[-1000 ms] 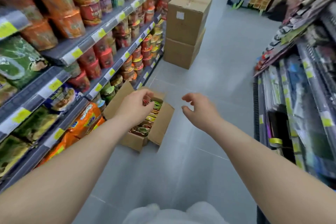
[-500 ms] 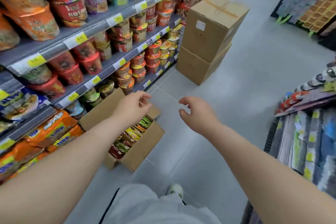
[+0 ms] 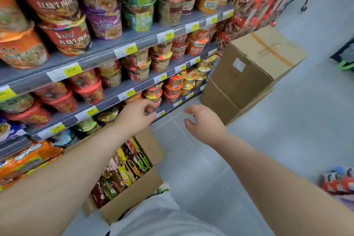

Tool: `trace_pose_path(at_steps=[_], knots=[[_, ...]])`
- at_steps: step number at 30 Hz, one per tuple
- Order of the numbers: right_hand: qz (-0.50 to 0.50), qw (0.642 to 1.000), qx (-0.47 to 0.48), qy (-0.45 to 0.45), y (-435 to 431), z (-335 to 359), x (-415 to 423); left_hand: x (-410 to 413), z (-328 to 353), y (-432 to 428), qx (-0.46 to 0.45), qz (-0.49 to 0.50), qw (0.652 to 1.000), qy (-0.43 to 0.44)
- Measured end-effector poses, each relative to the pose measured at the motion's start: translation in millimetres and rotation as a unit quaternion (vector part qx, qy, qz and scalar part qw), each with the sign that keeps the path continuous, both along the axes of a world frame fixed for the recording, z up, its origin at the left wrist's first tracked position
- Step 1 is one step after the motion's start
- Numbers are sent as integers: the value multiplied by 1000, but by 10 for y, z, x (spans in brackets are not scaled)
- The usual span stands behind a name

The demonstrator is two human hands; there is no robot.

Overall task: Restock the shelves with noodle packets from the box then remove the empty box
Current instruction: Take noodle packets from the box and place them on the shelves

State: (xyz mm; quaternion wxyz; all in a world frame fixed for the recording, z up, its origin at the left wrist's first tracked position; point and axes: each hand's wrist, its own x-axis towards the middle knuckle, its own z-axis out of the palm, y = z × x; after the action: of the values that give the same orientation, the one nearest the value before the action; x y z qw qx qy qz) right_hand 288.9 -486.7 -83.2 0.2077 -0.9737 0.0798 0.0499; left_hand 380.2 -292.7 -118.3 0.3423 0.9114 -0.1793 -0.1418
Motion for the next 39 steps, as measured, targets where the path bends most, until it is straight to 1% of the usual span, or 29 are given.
trace_pose_path(at_steps=[3,7,11,14,17,19,21,22,24,25,29,33,35,39], knots=[[25,1000,-4,-2,-215,2,415,358,19,-183,23,14,1000,6],[87,996,12,0,-407,-20,994,717,81,-328,27,71,997,19],[192,981,15,19,-472,-120,1677,945,32,-346,38,162,986,11],[276,960,15,39,-455,-203,2120,986,-14,-346,50,259,964,28],[388,920,6,48,-362,-297,2456,844,-30,-365,39,380,923,44],[452,890,2,63,-257,-327,2573,664,-35,-394,28,454,889,55],[527,845,-9,87,-87,-386,2604,385,-37,-431,34,528,845,75],[546,833,-10,91,-27,-415,2607,298,-48,-436,34,542,836,80],[598,795,-21,101,178,-507,2554,39,-96,-424,32,582,808,81],[621,776,-30,109,316,-567,2501,-111,-141,-400,32,608,788,89],[665,731,-64,139,776,-770,2388,-469,-428,-257,31,668,733,120],[672,716,-70,176,1148,-1152,2367,-631,-859,-68,10,691,707,155],[674,710,-74,190,1274,-1341,2371,-653,-1061,-18,9,686,706,175],[703,671,-101,213,1464,-1837,2398,-672,-1602,12,-6,702,679,214]])
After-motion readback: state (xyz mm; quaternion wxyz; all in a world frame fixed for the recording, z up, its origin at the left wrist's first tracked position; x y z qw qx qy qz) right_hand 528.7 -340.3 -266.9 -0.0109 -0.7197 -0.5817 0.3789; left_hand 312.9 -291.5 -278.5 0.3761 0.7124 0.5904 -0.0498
